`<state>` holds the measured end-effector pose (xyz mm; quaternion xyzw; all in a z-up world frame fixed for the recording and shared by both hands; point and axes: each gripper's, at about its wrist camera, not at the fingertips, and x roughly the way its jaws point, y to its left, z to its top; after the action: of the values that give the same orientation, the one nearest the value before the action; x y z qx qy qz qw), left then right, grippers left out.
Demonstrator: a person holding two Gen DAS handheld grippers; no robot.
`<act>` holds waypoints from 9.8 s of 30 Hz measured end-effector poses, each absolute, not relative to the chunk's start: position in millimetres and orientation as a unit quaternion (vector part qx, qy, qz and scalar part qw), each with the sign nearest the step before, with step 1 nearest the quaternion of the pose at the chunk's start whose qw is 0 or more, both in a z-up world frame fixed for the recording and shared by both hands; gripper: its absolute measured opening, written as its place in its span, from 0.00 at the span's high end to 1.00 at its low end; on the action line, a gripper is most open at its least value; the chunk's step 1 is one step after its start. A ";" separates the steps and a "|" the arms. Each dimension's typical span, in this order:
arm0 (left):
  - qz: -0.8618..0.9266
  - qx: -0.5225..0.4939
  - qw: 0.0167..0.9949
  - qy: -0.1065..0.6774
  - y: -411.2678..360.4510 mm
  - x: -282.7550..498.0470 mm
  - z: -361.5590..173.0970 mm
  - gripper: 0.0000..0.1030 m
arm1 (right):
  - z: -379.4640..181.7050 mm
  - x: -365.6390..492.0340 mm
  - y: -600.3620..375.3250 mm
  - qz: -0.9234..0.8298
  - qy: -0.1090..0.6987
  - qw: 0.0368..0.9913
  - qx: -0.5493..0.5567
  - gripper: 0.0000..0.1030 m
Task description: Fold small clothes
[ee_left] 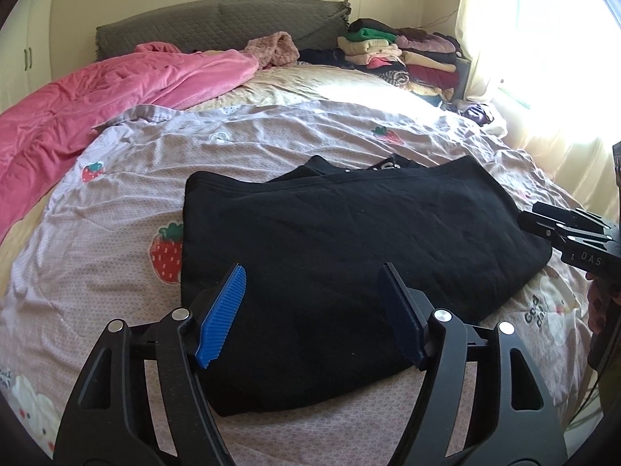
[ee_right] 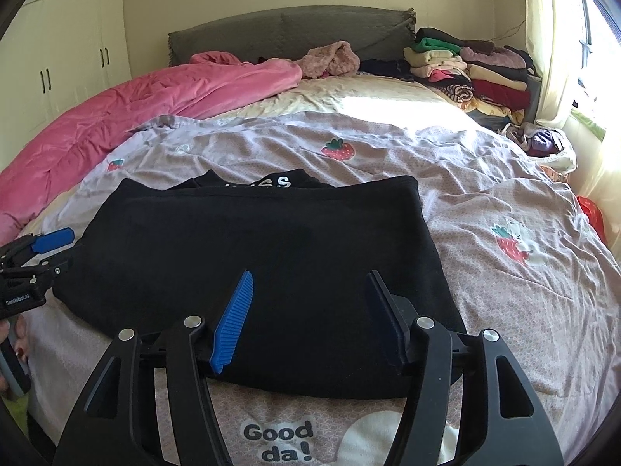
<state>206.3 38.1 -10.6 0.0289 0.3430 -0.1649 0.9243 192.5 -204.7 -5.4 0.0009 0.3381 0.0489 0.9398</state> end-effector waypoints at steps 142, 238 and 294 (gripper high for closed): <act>-0.046 -0.004 0.886 0.462 107.5 319.4 -13.3 0.09 | -75.9 194.9 39.8 0.197 0.293 0.874 -0.335 0.07; -0.225 -0.002 0.861 0.455 -105.0 231.6 -35.9 0.20 | -14.7 286.6 -301.4 0.058 0.395 0.914 0.076 0.26; -0.231 -0.020 0.862 0.450 -102.2 224.4 -44.3 0.16 | -26.8 301.7 -312.6 0.069 0.389 0.917 0.057 0.83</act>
<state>224.4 -102.2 -44.3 -0.0204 0.4501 -0.2311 0.8623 301.6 -312.6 -26.8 0.0570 0.3888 0.0693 0.9169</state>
